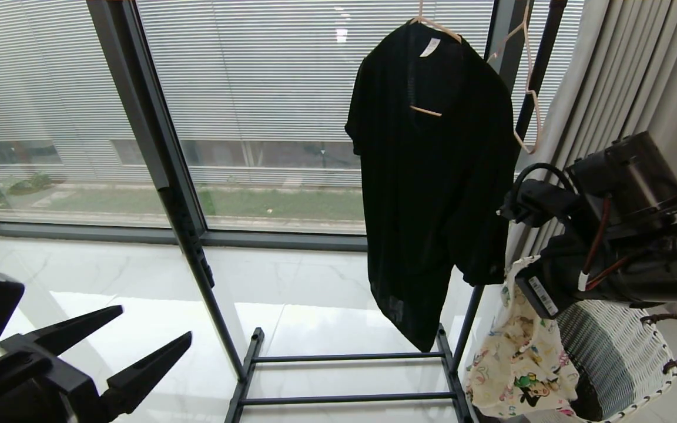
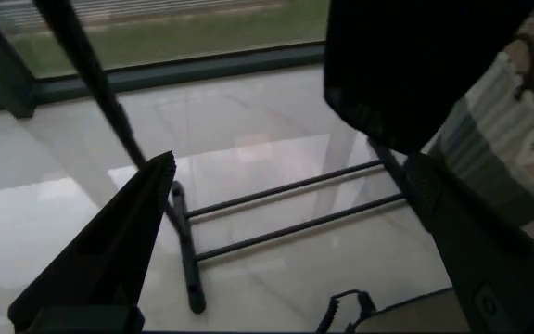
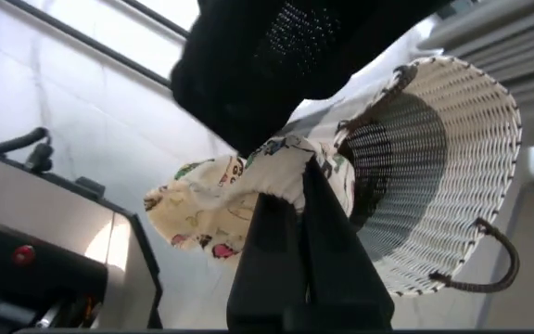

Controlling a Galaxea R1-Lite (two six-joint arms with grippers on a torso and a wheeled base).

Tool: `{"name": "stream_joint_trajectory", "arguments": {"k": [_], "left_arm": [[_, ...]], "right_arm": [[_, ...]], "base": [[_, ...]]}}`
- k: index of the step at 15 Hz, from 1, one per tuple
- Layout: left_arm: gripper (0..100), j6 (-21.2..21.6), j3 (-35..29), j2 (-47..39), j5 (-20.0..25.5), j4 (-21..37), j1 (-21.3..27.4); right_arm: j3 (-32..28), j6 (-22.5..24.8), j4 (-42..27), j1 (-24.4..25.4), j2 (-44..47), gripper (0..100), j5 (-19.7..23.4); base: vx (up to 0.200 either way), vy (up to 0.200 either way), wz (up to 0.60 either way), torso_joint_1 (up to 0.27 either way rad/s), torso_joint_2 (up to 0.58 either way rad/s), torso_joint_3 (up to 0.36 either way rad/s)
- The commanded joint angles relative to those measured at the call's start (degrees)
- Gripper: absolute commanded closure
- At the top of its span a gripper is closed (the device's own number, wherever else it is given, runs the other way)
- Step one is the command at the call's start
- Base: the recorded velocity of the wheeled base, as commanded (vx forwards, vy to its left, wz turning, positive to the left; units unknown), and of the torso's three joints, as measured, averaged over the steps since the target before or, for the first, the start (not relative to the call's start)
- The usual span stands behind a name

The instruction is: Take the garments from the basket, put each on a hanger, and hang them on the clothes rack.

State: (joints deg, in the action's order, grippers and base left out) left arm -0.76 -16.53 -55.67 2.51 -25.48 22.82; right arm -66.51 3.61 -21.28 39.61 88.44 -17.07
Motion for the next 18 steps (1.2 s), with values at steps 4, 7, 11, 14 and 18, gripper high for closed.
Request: {"name": "stream_joint_trajectory", "arguments": {"k": [4, 7, 11, 14, 18], "left_arm": [[0, -7.77, -11.59, -21.23, -0.58, -0.10, 25.78], [0, -10.49, -18.98, -33.01, -0.58, -3.53, 32.73], [0, -13.04, -24.78, -46.63, -0.84, -6.78, 35.36], [0, -12.87, -31.37, -57.44, -1.63, -13.19, 35.27], [0, -12.78, -38.49, -65.44, -1.54, -13.37, 35.36]], "right_arm": [[-0.37, -0.09, -0.60, 5.83, -6.53, 100, 0.02], [-0.20, -0.09, -0.69, 6.45, -8.64, 100, 0.02], [-0.20, -0.36, -0.60, 6.45, -9.25, 100, 0.02], [-0.20, -1.67, -0.51, 6.36, -9.34, 100, 0.02], [-0.29, -2.99, -0.51, 6.36, -9.78, 100, 0.10]], "base": [[0.000, 0.000, 0.00, 0.000, 0.00, 0.000], [0.000, 0.000, 0.00, 0.000, 0.00, 0.000], [0.000, 0.000, 0.00, 0.000, 0.00, 0.000], [0.000, 0.000, 0.00, 0.000, 0.00, 0.000], [0.000, 0.000, 0.00, 0.000, 0.00, 0.000]]}}
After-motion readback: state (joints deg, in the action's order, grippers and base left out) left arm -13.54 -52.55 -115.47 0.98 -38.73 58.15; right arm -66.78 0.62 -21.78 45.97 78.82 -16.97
